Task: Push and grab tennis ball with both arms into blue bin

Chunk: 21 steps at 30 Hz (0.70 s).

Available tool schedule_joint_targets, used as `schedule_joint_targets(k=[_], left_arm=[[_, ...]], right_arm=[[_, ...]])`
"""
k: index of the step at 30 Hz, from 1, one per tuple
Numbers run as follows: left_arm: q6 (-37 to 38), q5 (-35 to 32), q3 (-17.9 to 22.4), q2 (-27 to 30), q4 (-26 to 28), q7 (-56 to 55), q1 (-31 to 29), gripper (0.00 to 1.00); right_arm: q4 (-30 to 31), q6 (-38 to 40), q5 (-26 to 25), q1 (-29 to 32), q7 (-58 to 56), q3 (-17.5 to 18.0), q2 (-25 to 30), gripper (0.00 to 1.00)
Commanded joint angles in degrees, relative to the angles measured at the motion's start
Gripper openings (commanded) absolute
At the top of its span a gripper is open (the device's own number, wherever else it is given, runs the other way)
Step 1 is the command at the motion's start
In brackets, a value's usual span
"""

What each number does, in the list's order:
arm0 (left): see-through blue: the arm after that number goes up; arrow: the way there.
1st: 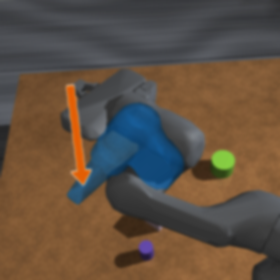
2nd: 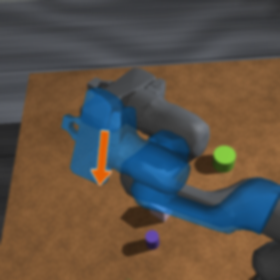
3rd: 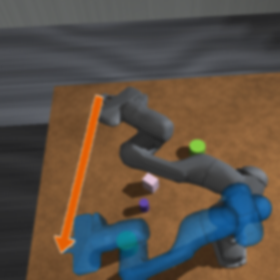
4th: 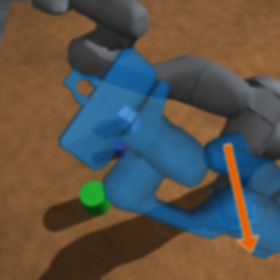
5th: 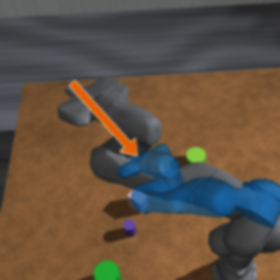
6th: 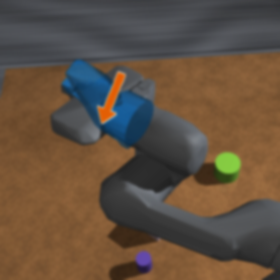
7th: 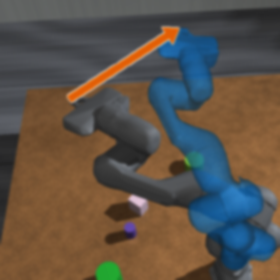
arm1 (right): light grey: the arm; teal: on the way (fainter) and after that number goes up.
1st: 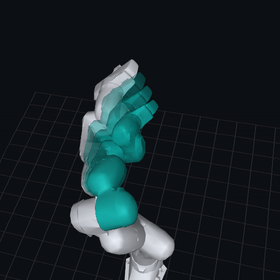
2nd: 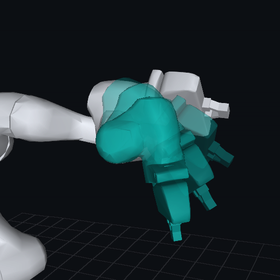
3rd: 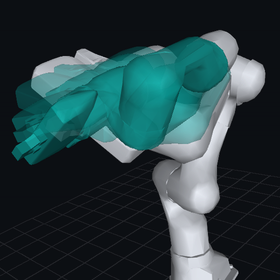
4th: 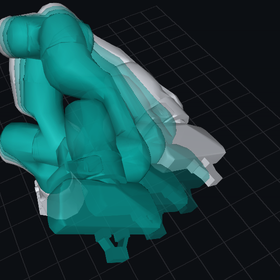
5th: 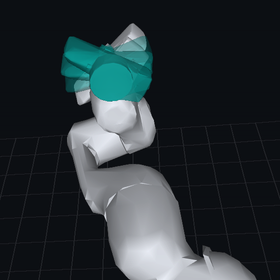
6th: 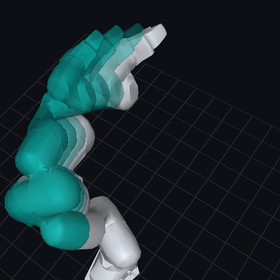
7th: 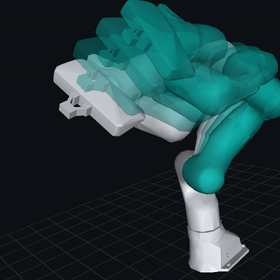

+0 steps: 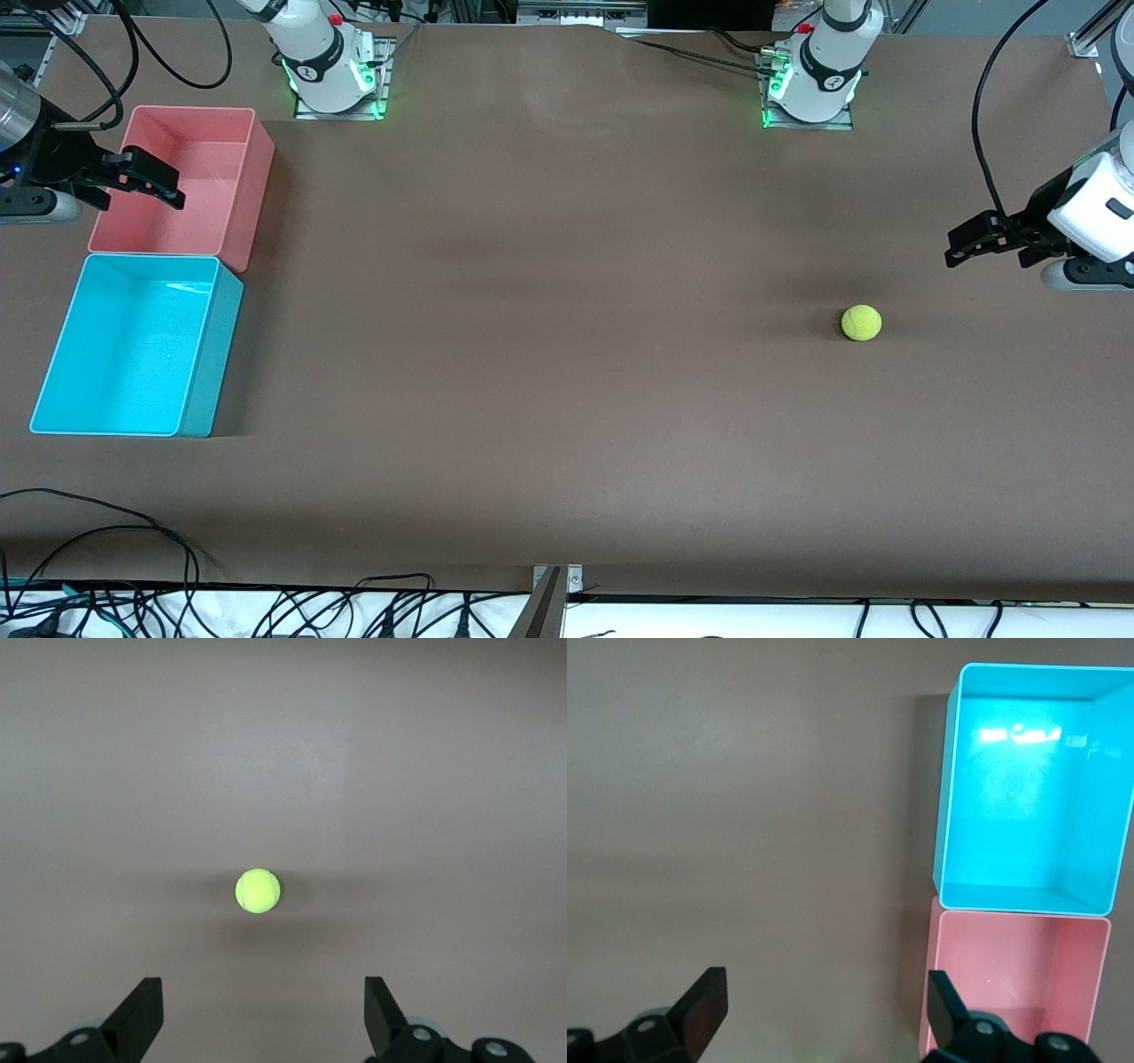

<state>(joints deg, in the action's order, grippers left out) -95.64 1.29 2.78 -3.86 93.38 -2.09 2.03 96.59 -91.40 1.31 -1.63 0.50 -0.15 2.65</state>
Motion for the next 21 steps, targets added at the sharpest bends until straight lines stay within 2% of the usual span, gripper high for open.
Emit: schedule_joint_targets(k=[1, 5, 6, 7, 14, 21], left_arm=[[0.1, 0.6, 0.1, 0.5, 0.5, -2.5, -0.3, 0.83], [0.4, 0.6, 0.1, 0.6, -0.1, -2.9, -0.4, 0.19], [0.7, 0.6, 0.1, 0.5, -0.2, -2.9, -0.4, 0.06], [1.0, 0.6, 0.2, 0.5, -0.2, -3.0, -0.4, 0.0], [2.3, -1.4, 0.2, 0.5, -0.3, -5.0, -0.4, 0.0], [3.6, -1.5, 0.5, 0.5, -0.2, -23.6, -0.6, 0.0]], right_arm=[[0.4, 0.6, 0.8, 0.1, -0.7, 0.0, 0.7, 1.0], [0.3, 0.5, 0.8, 0.1, -0.7, 0.0, 0.6, 1.0], [0.4, 0.5, 0.8, 0.1, -0.7, 0.0, 0.7, 1.0], [0.3, 0.5, 0.8, 0.1, -0.7, 0.0, 0.6, 1.0], [0.3, 0.5, 0.9, 0.1, -0.7, 0.0, 0.6, 1.0], [0.4, 0.7, 0.9, 0.1, -0.6, 0.0, 0.7, 1.0]])
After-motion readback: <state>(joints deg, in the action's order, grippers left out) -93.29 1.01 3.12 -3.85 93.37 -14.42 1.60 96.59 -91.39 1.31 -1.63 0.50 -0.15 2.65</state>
